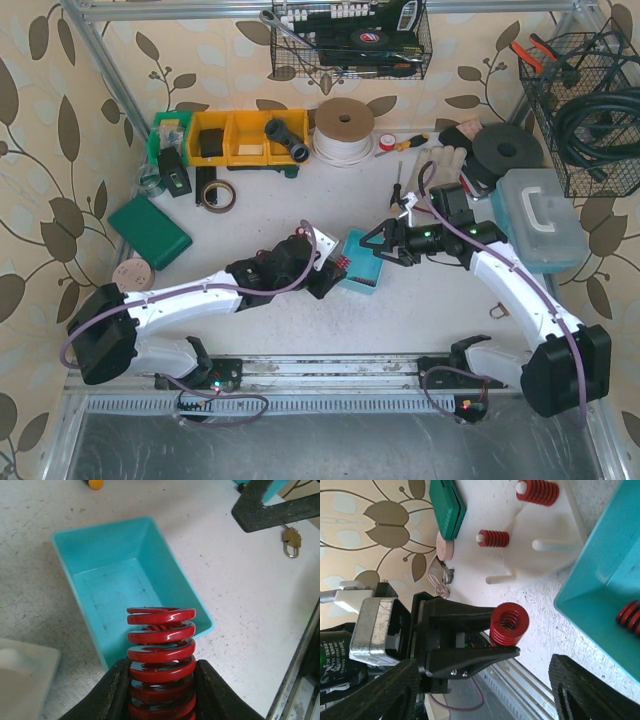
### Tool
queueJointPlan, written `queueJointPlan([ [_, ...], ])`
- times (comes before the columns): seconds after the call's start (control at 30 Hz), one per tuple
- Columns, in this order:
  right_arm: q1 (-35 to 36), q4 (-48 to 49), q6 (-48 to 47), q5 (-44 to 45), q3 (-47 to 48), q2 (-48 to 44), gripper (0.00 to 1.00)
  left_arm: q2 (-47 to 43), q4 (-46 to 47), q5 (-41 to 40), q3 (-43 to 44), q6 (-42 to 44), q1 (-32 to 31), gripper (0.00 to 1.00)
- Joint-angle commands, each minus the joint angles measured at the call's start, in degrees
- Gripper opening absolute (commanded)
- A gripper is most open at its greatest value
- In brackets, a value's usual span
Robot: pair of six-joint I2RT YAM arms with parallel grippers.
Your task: Install the large spring
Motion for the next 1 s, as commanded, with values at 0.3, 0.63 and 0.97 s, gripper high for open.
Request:
queueJointPlan([
  [0.3, 1.4, -2.5, 0.0, 0.0, -0.5, 3.9, 0.73, -5.9, 8.1, -0.3, -2.7, 2.4, -0.7, 0.00],
  [0.63, 4.2, -2.5, -1.6, 0.6, 1.8, 8.4, 0.73, -5.2, 9.1, 4.2, -2.6, 3.0, -0.8, 0.00],
  [0.97, 5.1, -2.0, -1.8, 1.0, 2.5, 8.0, 0.69, -3.6, 8.6, 5.5, -1.5, 3.9, -1.6, 0.00],
])
